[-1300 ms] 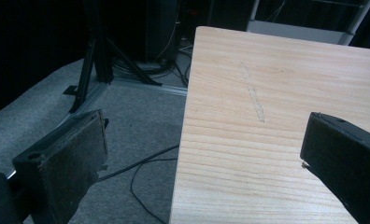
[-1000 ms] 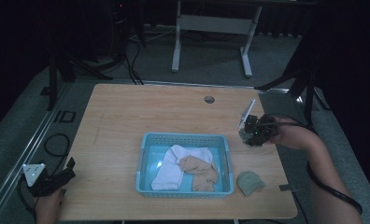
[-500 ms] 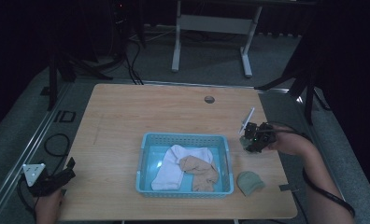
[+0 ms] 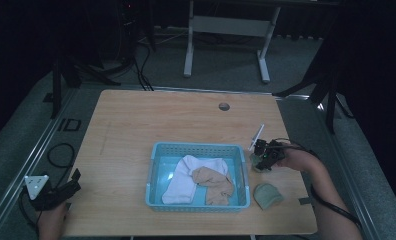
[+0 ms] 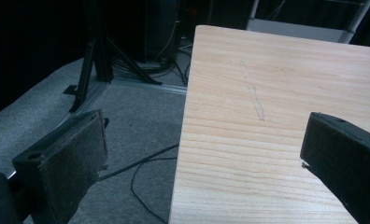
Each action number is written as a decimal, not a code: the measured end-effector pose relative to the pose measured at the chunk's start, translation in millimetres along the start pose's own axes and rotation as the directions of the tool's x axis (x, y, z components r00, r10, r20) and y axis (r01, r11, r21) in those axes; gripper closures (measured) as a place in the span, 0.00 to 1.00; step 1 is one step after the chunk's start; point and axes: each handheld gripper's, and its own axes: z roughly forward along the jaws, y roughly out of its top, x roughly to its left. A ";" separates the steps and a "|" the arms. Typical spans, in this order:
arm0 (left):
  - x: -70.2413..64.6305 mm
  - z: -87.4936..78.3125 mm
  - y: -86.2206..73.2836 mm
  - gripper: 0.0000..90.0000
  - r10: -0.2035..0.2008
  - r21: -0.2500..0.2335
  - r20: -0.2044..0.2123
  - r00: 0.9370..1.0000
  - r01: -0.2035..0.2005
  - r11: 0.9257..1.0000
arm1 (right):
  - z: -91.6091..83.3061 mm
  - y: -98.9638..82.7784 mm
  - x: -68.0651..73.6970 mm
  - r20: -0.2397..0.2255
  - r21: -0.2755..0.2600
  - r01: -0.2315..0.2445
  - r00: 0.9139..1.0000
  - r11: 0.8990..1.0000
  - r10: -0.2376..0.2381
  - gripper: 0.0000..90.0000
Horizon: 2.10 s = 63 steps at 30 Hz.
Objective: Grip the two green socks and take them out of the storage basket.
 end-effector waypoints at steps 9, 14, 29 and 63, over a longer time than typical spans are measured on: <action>0.2 0.0 0.0 0.01 -0.001 0.000 0.002 1.000 0.001 1.000 | 22.4 4.8 -3.4 -0.030 0.009 -0.007 1.000 1.000 0.007 0.90; 0.1 0.0 0.0 0.01 -0.002 0.000 0.001 1.000 0.002 1.000 | 26.7 4.6 -3.6 -0.042 0.009 -0.015 0.999 1.000 0.015 0.79; 0.0 0.3 0.2 0.01 -0.002 0.005 -0.001 1.000 0.002 1.000 | -13.4 -13.8 -6.9 0.050 -0.032 -0.078 0.996 0.996 0.080 0.50; 0.3 0.3 0.2 0.01 -0.006 0.004 -0.002 1.000 0.006 1.000 | 13.5 -136.2 10.3 0.010 -0.391 -0.417 0.890 0.821 0.457 0.23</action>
